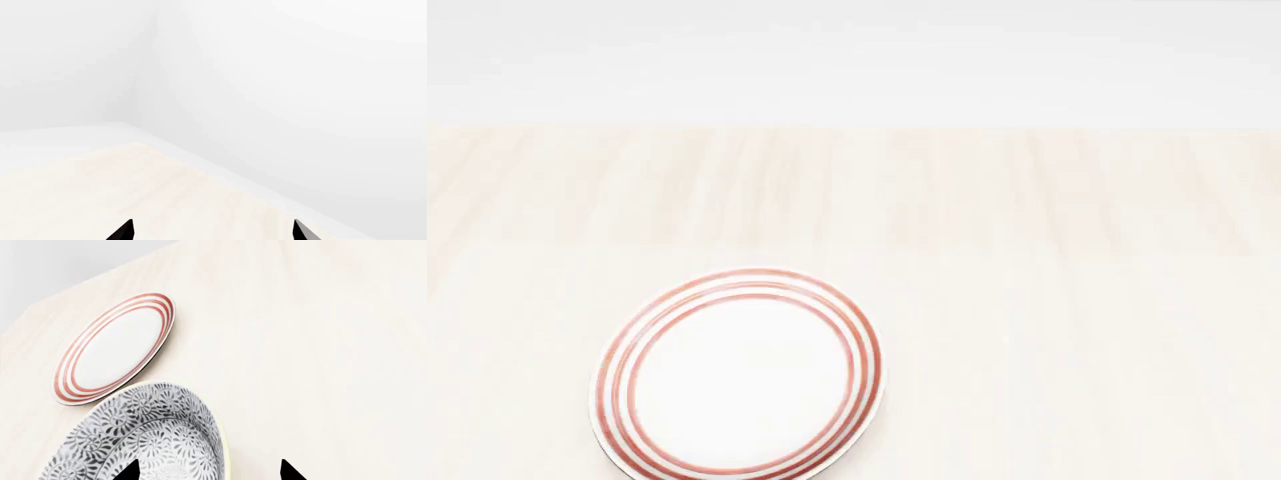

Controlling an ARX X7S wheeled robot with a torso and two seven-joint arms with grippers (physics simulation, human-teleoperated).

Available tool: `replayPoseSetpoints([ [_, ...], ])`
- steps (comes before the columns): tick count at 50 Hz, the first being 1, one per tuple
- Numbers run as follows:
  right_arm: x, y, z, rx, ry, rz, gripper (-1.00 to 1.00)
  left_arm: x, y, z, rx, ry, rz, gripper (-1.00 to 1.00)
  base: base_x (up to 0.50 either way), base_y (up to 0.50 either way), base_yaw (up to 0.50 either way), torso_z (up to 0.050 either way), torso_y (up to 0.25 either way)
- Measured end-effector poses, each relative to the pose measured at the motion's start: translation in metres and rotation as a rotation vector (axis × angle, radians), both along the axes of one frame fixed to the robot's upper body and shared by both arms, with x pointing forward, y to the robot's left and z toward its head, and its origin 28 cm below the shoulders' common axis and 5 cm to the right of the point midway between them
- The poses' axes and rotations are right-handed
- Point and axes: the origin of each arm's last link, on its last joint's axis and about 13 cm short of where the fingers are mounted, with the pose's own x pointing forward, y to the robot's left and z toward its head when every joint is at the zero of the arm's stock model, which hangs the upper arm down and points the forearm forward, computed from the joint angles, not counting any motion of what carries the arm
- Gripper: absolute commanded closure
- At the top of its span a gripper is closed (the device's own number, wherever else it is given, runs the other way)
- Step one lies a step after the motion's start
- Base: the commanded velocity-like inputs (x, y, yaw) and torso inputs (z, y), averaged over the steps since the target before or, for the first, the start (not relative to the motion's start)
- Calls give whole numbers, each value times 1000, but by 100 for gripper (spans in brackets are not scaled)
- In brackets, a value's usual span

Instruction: Put the bowl on the plate.

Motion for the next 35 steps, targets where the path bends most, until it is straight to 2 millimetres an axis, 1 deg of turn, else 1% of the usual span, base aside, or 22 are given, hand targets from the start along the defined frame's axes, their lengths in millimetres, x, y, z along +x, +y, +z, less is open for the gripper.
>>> replayPoseSetpoints([
  [16,18,3,-13,17,33,39,-100,0,2,2,-8,-2,8,-100,0,0,0,0,0],
  [35,22,4,-25,31,66,48,-100,-1,3,3,-12,-2,12,-100,0,0,0,0,0],
])
